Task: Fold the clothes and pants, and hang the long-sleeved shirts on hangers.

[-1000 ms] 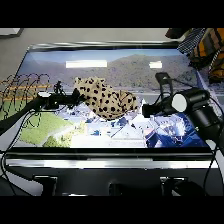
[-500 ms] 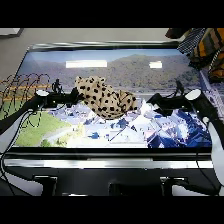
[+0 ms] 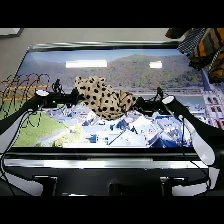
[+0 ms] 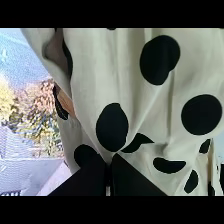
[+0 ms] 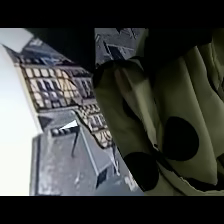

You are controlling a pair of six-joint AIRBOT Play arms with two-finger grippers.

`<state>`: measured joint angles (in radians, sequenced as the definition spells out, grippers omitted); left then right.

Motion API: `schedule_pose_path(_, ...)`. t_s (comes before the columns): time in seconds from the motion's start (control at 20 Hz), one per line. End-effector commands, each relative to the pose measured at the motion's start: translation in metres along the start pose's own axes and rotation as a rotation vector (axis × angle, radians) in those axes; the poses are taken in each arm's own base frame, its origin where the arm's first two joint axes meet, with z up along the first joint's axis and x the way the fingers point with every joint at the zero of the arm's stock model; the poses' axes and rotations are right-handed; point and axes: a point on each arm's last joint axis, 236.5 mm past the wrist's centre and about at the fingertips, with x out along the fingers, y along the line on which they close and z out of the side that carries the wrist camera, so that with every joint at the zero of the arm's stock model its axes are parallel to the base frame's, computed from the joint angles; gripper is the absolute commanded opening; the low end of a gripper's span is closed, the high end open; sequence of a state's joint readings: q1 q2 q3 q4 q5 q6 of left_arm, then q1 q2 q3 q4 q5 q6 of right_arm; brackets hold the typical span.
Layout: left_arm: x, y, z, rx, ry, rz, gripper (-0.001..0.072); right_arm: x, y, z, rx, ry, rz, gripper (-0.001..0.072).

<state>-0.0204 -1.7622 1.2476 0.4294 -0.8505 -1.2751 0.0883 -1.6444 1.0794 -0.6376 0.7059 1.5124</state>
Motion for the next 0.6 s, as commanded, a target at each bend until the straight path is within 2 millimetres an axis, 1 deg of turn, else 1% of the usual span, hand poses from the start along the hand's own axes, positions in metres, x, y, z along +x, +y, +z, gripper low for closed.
schedule_pose_path(0.0, -0.001, -0.002, -0.003, 0.003, 0.014, -0.007, 0.0016, 0.008, 0.005, 0.012, 0.004, -0.072, 0.007, 0.0163)
schedule_pose_path(0.05, -0.001, -0.004, -0.004, 0.004, 0.019, -0.010, 0.0016, 0.008, 0.005, 0.013, -0.003, -0.078, 0.005, 0.0067)
schedule_pose_path(0.1, -0.003, -0.006, -0.005, 0.007, 0.025, -0.013, 0.0015, 0.007, 0.006, 0.013, -0.008, -0.079, 0.006, 0.0019)
schedule_pose_path(0.15, -0.005, -0.009, -0.006, 0.012, 0.027, -0.019, 0.0014, 0.002, 0.011, 0.015, -0.021, -0.089, 0.012, 0.0019)
schedule_pose_path(0.2, -0.010, -0.016, -0.003, 0.027, 0.023, -0.028, 0.0013, -0.009, 0.021, 0.020, -0.059, -0.110, 0.019, 0.0018)
schedule_pose_path(0.25, -0.018, -0.025, 0.002, 0.049, 0.012, -0.023, 0.0013, -0.025, 0.035, 0.028, -0.123, -0.146, 0.021, 0.0018)
schedule_pose_path(0.3, -0.030, -0.034, 0.011, 0.081, -0.009, -0.002, 0.0012, -0.048, 0.052, 0.038, -0.194, -0.192, 0.013, 0.0018)
schedule_pose_path(0.35, -0.046, -0.048, 0.021, 0.126, -0.033, 0.022, 0.0013, -0.074, 0.067, 0.049, -0.252, -0.246, -0.008, 0.0018)
schedule_pose_path(0.4, -0.065, -0.064, 0.030, 0.171, -0.058, 0.043, 0.0013, -0.105, 0.083, 0.061, -0.302, -0.312, -0.037, 0.0018)
schedule_pose_path(0.45, -0.090, -0.085, 0.040, 0.222, -0.091, 0.066, 0.0013, -0.145, 0.102, 0.072, -0.353, -0.388, -0.071, 0.0018)
schedule_pose_path(0.5, -0.115, -0.106, 0.046, 0.270, -0.128, 0.084, 0.0013, -0.188, 0.123, 0.080, -0.401, -0.467, -0.093, 0.0018)
schedule_pose_path(0.55, -0.145, -0.131, 0.050, 0.328, -0.175, 0.099, 0.0013, -0.231, 0.145, 0.083, -0.446, -0.541, -0.098, 0.0018)
